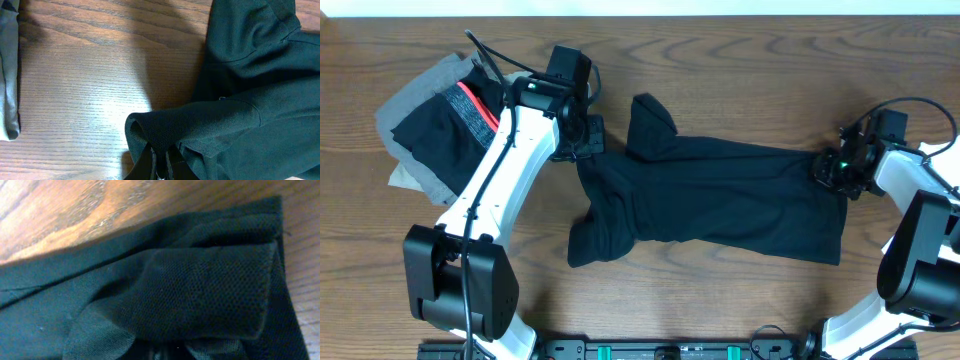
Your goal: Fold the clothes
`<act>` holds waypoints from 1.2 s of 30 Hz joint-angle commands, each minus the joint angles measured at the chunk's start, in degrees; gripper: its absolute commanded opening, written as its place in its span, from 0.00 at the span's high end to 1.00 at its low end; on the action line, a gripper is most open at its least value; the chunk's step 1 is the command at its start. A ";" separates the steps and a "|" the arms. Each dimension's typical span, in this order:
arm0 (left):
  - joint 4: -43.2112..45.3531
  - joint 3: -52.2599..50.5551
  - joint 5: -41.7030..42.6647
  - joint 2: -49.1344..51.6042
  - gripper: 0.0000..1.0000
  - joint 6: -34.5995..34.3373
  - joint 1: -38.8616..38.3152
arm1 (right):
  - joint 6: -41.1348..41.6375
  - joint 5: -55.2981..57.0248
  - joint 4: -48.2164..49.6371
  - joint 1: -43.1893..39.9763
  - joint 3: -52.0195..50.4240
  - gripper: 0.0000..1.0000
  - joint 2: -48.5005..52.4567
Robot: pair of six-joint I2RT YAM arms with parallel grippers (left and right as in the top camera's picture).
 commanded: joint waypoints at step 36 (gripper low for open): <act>-7.23 -0.66 14.32 -0.04 0.64 19.87 -7.34 | 0.37 0.85 -4.15 -0.72 0.35 0.99 -22.16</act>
